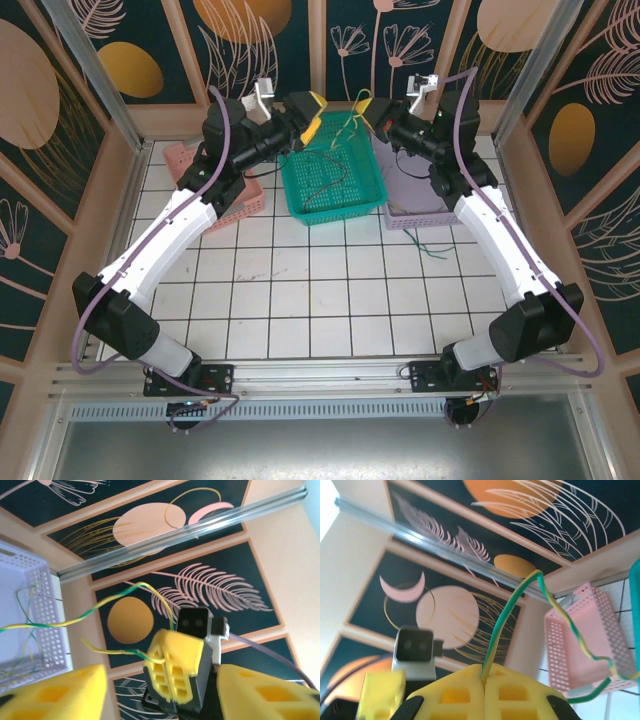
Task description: Untangle the cables
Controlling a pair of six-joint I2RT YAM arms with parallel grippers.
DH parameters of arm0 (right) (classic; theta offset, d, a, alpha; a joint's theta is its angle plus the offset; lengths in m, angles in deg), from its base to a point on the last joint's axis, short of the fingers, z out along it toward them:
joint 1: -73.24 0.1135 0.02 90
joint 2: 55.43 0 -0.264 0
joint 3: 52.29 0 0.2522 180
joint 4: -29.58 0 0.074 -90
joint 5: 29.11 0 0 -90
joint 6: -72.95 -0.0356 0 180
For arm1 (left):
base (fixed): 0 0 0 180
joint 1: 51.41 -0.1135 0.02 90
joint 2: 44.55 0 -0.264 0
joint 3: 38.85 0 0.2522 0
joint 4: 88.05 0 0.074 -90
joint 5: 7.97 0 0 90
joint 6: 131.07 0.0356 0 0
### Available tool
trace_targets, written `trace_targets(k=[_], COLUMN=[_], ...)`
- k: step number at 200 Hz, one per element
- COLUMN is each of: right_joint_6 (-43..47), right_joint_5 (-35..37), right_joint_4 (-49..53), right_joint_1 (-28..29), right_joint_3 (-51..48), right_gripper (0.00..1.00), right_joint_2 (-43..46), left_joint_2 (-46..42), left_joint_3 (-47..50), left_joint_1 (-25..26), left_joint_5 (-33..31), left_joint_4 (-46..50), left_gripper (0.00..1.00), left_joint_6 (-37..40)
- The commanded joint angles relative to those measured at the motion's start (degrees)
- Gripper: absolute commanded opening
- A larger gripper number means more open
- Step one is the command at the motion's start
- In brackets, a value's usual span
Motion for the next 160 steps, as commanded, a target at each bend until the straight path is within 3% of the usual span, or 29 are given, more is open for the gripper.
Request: trace_targets(k=[1,13,31,76,101,160], right_joint_6=[16.95,19.23,23.28,41.98,54.43,74.26], right_joint_5=[-3.11,-3.37,-3.92,5.42,12.13,27.31], right_joint_4=[5.76,3.95,1.99,-2.91,-11.05,-6.55], right_joint_1=[-0.1,-0.05,0.38,5.31,10.04,17.73], right_joint_3=[0.31,-1.35,-3.42,-13.31,-20.95,-19.68], right_gripper=[0.0,0.0,0.0,0.0,0.0,0.0], right_joint_2=[3.08,3.85,4.33,8.74,12.12,11.44], left_joint_2=[-0.43,-0.03,-0.62,-1.17,-0.78,-1.22], left_joint_3=[3.62,6.62,8.99,11.17,11.76,10.43], left_joint_1=[-0.36,-0.29,-0.36,0.61,0.97,1.12], left_joint_5=[5.52,6.54,5.35,3.72,4.89,7.96], left_joint_4=[-8.62,-15.43,-15.39,-17.48,-16.96,-3.31], left_gripper=[0.69,0.7,0.76,0.8,0.8,0.75], left_joint_6=[-16.31,-26.59,-36.41,-46.67,-47.17,-38.43])
